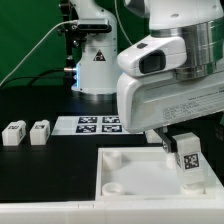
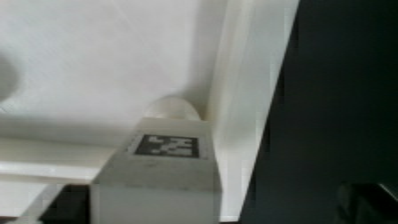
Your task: Assemble one leg
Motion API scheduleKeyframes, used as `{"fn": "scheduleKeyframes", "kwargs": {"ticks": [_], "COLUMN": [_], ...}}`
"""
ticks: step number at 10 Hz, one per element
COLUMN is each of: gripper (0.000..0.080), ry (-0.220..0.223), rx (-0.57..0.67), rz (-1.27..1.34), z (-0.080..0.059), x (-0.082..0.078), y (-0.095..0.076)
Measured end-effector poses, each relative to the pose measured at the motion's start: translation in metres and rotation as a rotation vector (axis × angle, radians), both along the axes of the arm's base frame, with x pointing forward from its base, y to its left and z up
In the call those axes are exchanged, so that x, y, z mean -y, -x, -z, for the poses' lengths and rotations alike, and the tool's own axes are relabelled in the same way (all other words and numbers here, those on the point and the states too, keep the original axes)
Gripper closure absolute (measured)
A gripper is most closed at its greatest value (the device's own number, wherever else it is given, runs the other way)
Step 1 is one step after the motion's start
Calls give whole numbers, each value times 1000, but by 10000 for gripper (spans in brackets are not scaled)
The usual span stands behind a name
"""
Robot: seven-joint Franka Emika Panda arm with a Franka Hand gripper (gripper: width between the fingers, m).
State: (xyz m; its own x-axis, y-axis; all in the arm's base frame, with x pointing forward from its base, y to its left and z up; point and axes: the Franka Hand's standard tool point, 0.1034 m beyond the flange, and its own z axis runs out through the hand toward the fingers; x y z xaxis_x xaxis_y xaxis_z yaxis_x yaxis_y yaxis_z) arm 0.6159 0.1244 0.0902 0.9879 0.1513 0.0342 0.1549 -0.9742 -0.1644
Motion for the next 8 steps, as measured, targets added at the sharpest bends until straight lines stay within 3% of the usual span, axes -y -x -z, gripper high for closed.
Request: {"fn": "scheduleKeyframes", "kwargs": {"ticks": [1, 2, 3, 8], "gripper": [181, 359, 489, 490], "ry": [-3, -6, -11, -29], "rx": [-9, -24, -39, -118], "rz": [51, 136, 222, 649], "z": [0, 0, 0, -1], "x": [-1, -2, -2, -3], "y": [0, 0, 0, 0]}}
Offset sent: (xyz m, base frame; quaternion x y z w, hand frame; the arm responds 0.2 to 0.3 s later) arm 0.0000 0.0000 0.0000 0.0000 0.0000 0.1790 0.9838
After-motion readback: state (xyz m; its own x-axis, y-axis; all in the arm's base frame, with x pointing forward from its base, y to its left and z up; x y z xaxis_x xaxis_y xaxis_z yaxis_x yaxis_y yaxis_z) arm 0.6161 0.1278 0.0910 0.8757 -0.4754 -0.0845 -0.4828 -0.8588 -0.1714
